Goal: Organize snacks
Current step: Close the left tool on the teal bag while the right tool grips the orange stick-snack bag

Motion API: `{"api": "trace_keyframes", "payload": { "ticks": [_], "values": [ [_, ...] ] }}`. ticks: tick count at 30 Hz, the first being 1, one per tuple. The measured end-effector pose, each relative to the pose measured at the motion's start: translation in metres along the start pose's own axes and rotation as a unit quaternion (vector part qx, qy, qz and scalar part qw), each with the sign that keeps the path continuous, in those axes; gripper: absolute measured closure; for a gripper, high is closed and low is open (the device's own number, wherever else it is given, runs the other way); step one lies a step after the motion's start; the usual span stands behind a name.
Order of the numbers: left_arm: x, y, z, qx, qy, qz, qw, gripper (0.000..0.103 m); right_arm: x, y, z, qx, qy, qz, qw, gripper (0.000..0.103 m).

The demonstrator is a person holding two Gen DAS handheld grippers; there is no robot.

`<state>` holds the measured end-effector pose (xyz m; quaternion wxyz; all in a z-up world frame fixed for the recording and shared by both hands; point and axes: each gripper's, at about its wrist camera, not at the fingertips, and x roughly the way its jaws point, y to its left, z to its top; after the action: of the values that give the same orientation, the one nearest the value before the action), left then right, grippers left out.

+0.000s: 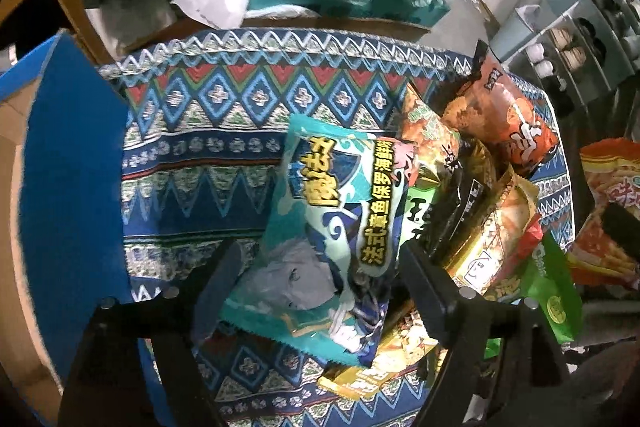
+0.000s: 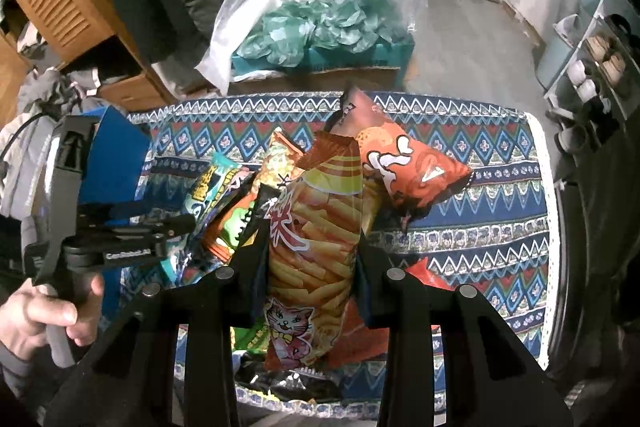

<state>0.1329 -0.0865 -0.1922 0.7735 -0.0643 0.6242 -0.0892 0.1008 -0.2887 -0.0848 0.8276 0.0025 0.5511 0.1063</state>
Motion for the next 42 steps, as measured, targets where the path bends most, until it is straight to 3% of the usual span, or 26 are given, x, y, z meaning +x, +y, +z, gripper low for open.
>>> {"api": "trace_keyframes", "payload": {
  "ticks": [10, 15, 16, 19, 25, 35, 42],
  "values": [
    [0.035, -0.014, 0.009, 0.015, 0.036, -0.003, 0.9993, 0.016, 0.009, 0.001, 0.000, -0.007, 0.013, -0.001, 1.000, 0.069],
    [0.043, -0.008, 0.010, 0.008, 0.032, -0.013, 0.9994, 0.016, 0.012, -0.001, 0.001, -0.006, 0.016, 0.000, 1.000, 0.069],
    [0.042, -0.007, 0.010, 0.007, 0.031, -0.017, 0.9994, 0.020, 0.012, -0.001, 0.001, -0.006, 0.017, -0.001, 1.000, 0.069],
    [0.041, -0.003, 0.009, 0.011, 0.024, -0.022, 0.9994, 0.050, 0.012, 0.000, 0.001, -0.005, 0.016, 0.000, 1.000, 0.069],
    [0.028, -0.001, 0.008, 0.021, 0.006, -0.023, 0.9995, 0.068, 0.010, 0.003, 0.002, -0.011, 0.009, -0.005, 1.000, 0.069],
    [-0.001, 0.000, 0.004, 0.016, -0.019, -0.023, 0.9994, 0.072, -0.009, 0.012, 0.008, -0.015, -0.019, -0.004, 1.000, 0.069],
    [-0.042, 0.005, -0.004, 0.010, -0.048, -0.027, 0.9984, 0.072, -0.020, 0.024, 0.012, -0.024, -0.034, 0.004, 0.999, 0.069]
  ]
}}
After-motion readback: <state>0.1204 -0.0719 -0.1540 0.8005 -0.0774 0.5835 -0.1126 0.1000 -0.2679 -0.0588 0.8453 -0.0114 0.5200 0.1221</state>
